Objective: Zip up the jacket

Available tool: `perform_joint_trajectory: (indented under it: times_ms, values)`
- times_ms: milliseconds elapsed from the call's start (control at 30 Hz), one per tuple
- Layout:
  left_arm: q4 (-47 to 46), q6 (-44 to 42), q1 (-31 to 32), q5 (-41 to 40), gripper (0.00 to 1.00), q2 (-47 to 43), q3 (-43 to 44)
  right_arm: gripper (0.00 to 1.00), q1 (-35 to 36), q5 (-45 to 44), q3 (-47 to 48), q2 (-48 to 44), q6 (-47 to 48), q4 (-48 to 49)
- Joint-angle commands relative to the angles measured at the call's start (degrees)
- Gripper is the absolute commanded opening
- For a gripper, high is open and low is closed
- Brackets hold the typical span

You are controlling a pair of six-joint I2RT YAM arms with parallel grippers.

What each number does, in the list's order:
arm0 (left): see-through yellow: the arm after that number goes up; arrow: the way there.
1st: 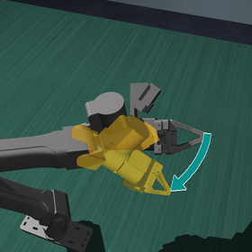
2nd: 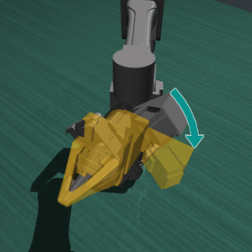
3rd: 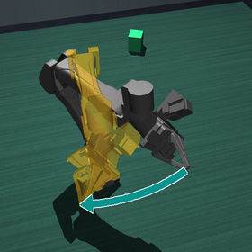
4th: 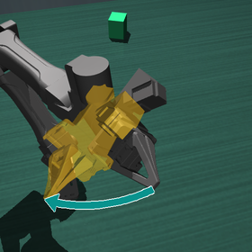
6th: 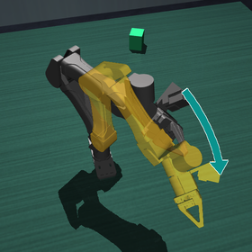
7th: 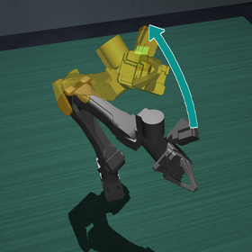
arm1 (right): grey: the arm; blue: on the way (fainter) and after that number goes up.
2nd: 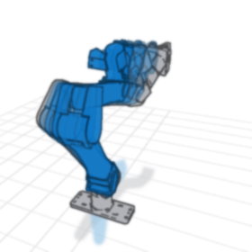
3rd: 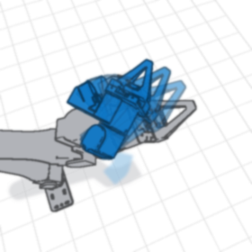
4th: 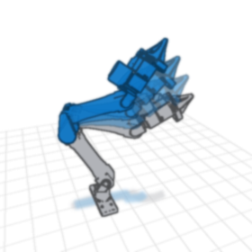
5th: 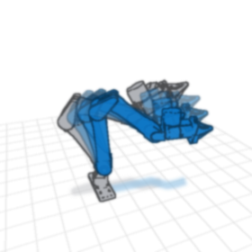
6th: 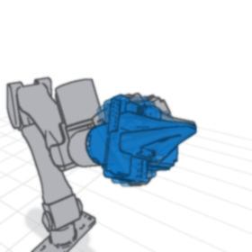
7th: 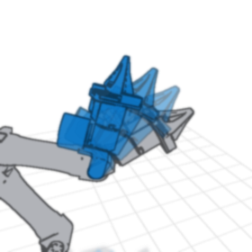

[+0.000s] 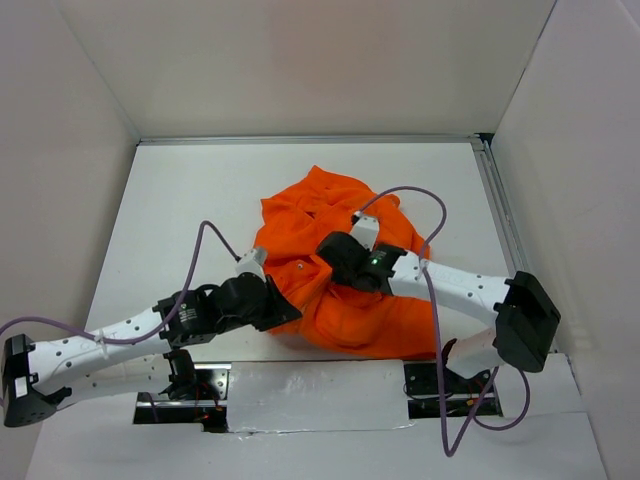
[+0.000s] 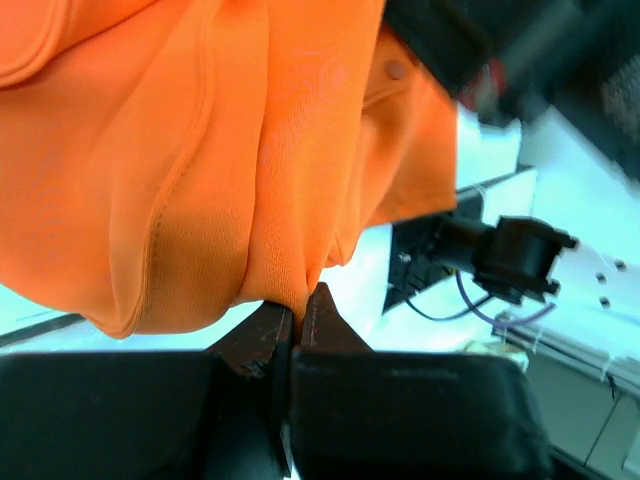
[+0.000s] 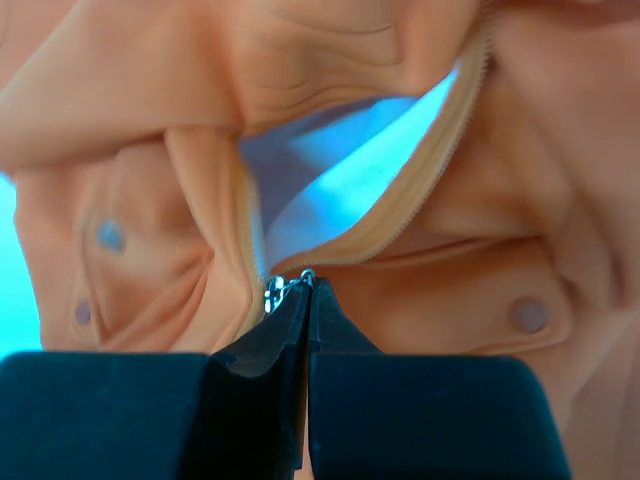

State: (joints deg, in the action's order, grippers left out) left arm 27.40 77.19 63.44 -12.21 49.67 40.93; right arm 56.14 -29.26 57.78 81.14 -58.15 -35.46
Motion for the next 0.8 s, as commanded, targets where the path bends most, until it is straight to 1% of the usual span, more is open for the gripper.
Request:
perform_joint_trajectory:
  times_ms: [0, 33, 67, 100, 133, 167, 233, 267, 333, 367, 400, 467, 567, 667, 767]
  values:
    - [2.8, -4.5, 0.8, 9.6, 0.0, -3.5, 2.1, 0.0, -10.5, -15.6, -0.5, -0.8, 3.7, -7.0]
    - [3.0, -4.9, 0.8, 10.2, 0.0, -4.4, 2.1, 0.0, -12.7, -16.2, -0.1, -0.6, 5.7, -6.1]
    - [3.5, -4.9, 0.8, 10.5, 0.0, -5.0, 2.1, 0.0, -16.7, -17.0, 1.2, 0.4, 9.2, -5.0]
    - [3.9, -5.6, 0.8, 11.2, 0.0, -5.5, 2.2, 0.0, -18.9, -17.6, 2.4, 1.2, 10.1, -4.4]
    - [5.6, -5.5, 0.9, 11.3, 0.0, -6.8, 2.2, 0.0, -21.7, -18.7, 4.5, 2.4, 13.2, -3.8]
    - [6.2, -5.9, 0.9, 11.2, 0.0, -7.7, 2.1, 0.0, -22.8, -18.9, 5.3, 2.8, 15.2, -1.6]
    - [8.5, -5.3, 0.8, 10.6, 0.0, -10.5, 1.7, 0.0, -25.5, -16.8, 7.2, 3.8, 20.9, 1.5]
    - [9.2, -5.4, 0.8, 10.5, 0.0, -11.7, 1.5, 0.0, -28.0, -16.3, 8.0, 4.4, 22.7, 4.4]
    - [10.7, -5.2, 0.8, 9.9, 0.0, -14.8, 1.4, 0.0, -31.1, -15.0, 11.7, 7.4, 26.0, 5.7]
    - [11.5, -5.5, 0.8, 9.8, 0.0, -16.0, 1.4, 0.0, -33.4, -15.0, 13.0, 8.7, 27.8, 7.8]
    - [12.0, -5.6, 0.9, 9.8, 0.0, -18.2, 1.3, 0.0, -34.4, -15.6, 14.1, 10.9, 29.3, 8.6]
    - [12.4, -6.9, 0.8, 9.7, 0.0, -20.1, 1.3, 0.0, -35.8, -16.9, 19.8, 12.5, 30.7, 7.2]
    - [13.6, -7.5, 0.8, 7.1, 0.0, -22.8, 1.9, 0.0, -36.6, -17.0, 24.7, 11.6, 33.6, 8.1]
    - [13.3, -8.9, 0.8, 2.8, 0.0, -23.2, 3.5, 0.0, -36.7, -14.1, 30.5, 6.8, 36.3, 6.2]
    - [11.7, -11.1, 0.8, -3.1, 0.0, -22.1, 6.8, 0.0, -35.8, -13.1, 35.7, -1.0, 40.7, 7.3]
